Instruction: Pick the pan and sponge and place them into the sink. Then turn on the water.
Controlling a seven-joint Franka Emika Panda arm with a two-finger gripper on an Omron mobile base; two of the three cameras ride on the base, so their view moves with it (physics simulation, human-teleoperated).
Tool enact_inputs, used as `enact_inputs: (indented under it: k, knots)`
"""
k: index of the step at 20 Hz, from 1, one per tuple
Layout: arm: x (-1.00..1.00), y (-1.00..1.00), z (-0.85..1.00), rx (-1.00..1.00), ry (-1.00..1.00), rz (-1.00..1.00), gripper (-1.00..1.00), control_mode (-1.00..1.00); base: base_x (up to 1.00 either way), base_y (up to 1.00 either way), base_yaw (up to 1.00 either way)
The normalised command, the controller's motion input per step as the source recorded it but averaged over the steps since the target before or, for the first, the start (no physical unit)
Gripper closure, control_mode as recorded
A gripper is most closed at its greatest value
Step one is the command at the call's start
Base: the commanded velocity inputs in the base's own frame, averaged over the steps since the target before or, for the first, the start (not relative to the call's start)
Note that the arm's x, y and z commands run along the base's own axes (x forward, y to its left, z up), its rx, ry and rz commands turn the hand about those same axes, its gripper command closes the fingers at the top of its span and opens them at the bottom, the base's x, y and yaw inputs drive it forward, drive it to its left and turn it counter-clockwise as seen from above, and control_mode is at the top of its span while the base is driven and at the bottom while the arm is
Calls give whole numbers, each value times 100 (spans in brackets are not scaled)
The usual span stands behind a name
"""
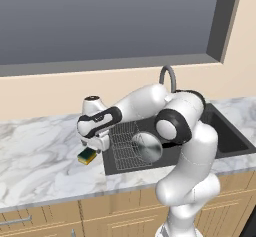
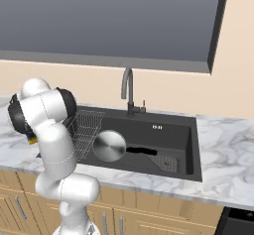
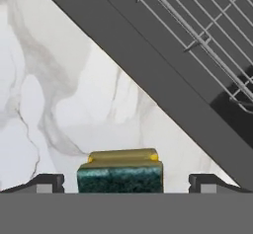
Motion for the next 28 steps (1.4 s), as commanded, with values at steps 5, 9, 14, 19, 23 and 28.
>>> enact_inputs:
  k: [5, 9, 14, 19, 23, 28]
  knots:
    - [3, 13, -33, 0, 0, 4, -100, -100, 0, 0, 0]
    - [-10, 32, -27, 0, 0, 4, -100, -100, 0, 0, 0]
    - [-3, 29, -23, 0, 0, 3, -100, -100, 0, 0, 0]
    - [0, 26, -26, 0, 0, 1, 100, -100, 0, 0, 0]
    - [0, 0, -2, 0, 0, 2, 100, -100, 0, 0, 0]
    - [-16, -71, 13, 0, -19, 9, 100, -100, 0, 0, 0]
